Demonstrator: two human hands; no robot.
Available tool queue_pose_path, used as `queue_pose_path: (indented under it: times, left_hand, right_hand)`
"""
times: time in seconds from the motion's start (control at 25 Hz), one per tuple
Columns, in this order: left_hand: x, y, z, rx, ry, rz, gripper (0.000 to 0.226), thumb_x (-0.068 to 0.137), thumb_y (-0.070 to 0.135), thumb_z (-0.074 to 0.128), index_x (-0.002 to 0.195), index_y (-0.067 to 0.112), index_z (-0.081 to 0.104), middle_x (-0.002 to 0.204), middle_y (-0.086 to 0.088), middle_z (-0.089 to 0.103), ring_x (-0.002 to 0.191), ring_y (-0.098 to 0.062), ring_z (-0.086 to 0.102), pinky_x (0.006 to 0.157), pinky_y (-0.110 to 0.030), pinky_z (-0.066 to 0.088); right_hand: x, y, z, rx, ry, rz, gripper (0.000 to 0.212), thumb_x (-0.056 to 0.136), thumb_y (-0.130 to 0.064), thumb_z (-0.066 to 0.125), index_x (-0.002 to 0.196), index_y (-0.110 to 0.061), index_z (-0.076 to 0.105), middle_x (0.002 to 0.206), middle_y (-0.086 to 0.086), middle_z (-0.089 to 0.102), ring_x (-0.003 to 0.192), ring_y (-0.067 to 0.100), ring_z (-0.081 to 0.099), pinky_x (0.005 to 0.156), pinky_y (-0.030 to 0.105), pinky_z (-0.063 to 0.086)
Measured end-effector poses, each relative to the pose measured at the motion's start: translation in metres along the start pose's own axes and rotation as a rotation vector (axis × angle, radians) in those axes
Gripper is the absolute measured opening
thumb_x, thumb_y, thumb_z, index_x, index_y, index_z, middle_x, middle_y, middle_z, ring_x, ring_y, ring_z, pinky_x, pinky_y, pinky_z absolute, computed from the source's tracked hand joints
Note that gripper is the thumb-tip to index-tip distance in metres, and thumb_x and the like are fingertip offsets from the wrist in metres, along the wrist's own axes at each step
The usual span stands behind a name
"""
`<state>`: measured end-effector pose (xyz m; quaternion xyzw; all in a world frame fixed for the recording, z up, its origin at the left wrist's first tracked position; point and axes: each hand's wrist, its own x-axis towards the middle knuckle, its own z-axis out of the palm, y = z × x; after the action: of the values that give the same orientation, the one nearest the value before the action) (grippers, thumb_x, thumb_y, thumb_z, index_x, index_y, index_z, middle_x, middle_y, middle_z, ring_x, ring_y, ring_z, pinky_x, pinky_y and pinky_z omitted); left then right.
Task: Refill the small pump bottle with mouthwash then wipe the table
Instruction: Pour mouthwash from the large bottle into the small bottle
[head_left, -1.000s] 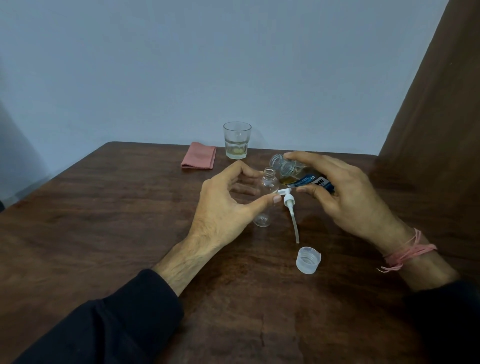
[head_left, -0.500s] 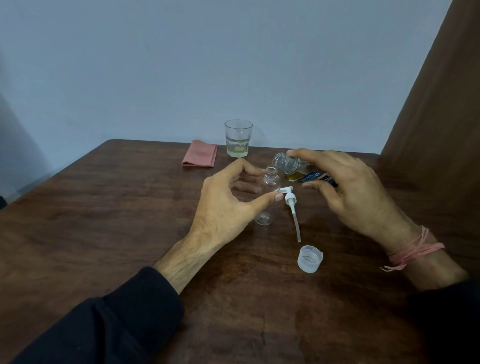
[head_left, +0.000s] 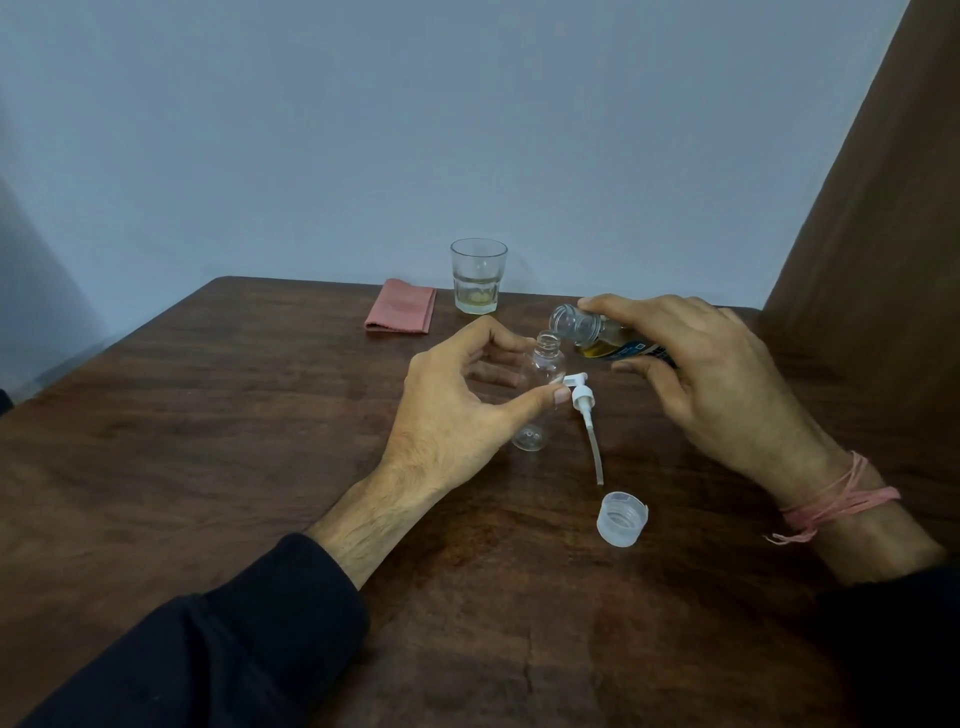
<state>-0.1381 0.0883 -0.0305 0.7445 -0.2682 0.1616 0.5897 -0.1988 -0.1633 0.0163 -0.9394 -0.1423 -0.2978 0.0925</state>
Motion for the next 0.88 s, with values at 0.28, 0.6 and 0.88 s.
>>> queue_pose_path:
  times: [0.28, 0.6, 0.88]
  left_hand:
    - [0.0001, 0.0001, 0.0004, -0.018, -0.006, 0.019, 0.043, 0.076, 0.047, 0.107, 0.102, 0.038, 0.075, 0.108, 0.018, 0.084, 0.096, -0.005, 0.084, 0.08, -0.024, 0.069]
    - [0.0001, -0.0015, 0.0012, -0.01, 0.001, 0.019, 0.044, 0.076, 0.045, 0.108, 0.103, 0.034, 0.075, 0.11, 0.017, 0.084, 0.095, -0.007, 0.085, 0.081, -0.026, 0.07]
    - [0.0005, 0.0001, 0.001, -0.014, 0.0, 0.02, 0.044, 0.075, 0.046, 0.108, 0.102, 0.036, 0.075, 0.109, 0.018, 0.084, 0.095, -0.004, 0.084, 0.079, -0.021, 0.067]
  right_hand:
    - [0.0, -0.001, -0.0005, -0.016, 0.009, -0.004, 0.068, 0.104, -0.013, 0.07, 0.163, -0.036, 0.049, 0.139, 0.004, 0.071, 0.126, 0.03, 0.064, 0.103, 0.059, 0.052]
    - [0.0006, -0.0033, -0.004, -0.048, 0.005, -0.011, 0.067, 0.103, -0.013, 0.072, 0.163, -0.033, 0.051, 0.138, 0.005, 0.071, 0.126, 0.032, 0.064, 0.104, 0.058, 0.051]
    - [0.0005, -0.006, -0.0073, -0.072, 0.009, -0.015, 0.065, 0.103, -0.012, 0.071, 0.162, -0.032, 0.053, 0.14, 0.006, 0.071, 0.127, 0.033, 0.064, 0.103, 0.058, 0.05]
